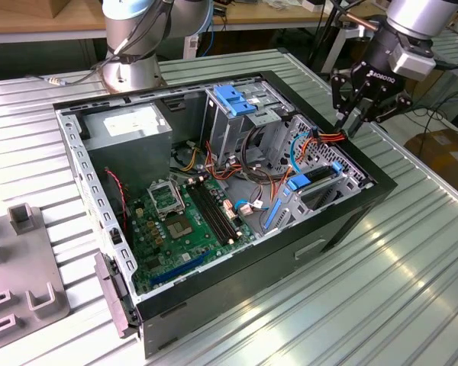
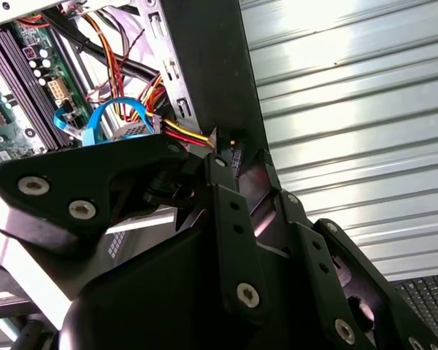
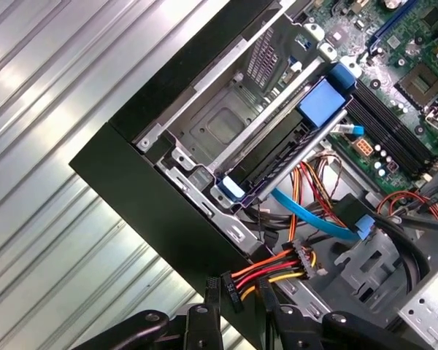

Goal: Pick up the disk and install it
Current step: 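Insert the first disk wire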

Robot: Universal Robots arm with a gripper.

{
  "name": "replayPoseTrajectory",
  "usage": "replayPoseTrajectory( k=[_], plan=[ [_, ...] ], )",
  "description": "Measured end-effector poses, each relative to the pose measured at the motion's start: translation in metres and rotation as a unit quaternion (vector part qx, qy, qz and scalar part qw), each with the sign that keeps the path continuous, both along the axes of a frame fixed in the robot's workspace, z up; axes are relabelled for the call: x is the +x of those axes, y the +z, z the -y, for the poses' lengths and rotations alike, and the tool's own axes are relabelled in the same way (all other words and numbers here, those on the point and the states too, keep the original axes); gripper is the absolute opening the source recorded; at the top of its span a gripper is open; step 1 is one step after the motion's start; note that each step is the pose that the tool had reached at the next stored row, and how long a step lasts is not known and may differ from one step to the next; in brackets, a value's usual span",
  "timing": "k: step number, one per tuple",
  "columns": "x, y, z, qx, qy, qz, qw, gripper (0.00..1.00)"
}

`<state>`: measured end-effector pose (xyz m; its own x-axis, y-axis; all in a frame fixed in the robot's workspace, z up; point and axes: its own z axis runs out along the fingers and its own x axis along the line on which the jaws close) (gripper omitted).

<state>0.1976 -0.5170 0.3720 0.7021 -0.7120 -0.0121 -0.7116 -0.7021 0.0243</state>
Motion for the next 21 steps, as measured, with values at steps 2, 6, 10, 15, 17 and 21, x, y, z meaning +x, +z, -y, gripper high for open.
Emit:
replayPoseTrajectory(
  k=[2,6,10,15,17,21],
  plan=[
    [0.0003,-0.0008,0.0,0.0,0.015,0.0,0.99989,0.33],
    [0.0003,-0.0053,0.0,0.0,0.061,0.0,0.99812,0.33],
    [0.0003,-0.0072,0.0014,-0.0001,0.082,0.0005,0.99661,0.33],
    [-0.0001,-0.0077,0.0042,-0.0003,0.094,0.0017,0.99553,0.18],
    [-0.0001,-0.0076,0.0043,-0.0001,0.095,0.0017,0.99552,0.18],
    [-0.0001,-0.0057,0.0043,-0.0002,0.095,0.0017,0.99551,0.18]
  ],
)
